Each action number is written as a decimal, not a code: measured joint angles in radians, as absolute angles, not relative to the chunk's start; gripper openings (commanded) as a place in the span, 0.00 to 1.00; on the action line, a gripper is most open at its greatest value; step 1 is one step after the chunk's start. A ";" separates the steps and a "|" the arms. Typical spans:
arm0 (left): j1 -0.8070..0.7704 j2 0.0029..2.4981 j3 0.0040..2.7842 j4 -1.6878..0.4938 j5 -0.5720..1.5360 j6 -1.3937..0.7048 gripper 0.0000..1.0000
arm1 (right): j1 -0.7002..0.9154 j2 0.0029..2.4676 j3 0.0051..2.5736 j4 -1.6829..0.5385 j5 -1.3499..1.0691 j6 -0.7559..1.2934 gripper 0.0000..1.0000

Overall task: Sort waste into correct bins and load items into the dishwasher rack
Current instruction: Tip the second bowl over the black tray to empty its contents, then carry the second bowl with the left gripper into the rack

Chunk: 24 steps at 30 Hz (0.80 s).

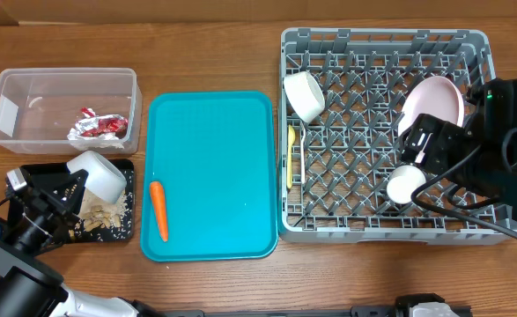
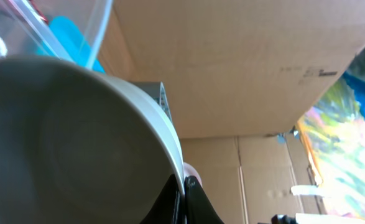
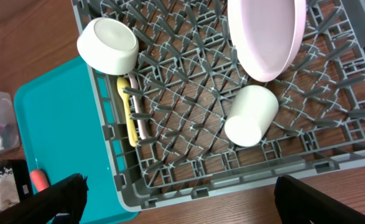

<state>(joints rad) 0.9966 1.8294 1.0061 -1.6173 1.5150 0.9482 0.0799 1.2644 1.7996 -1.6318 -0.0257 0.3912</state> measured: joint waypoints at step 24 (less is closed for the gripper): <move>0.559 1.555 1.495 -1.486 1.354 0.738 0.04 | 0.080 1.264 1.800 -1.635 -0.048 0.392 1.00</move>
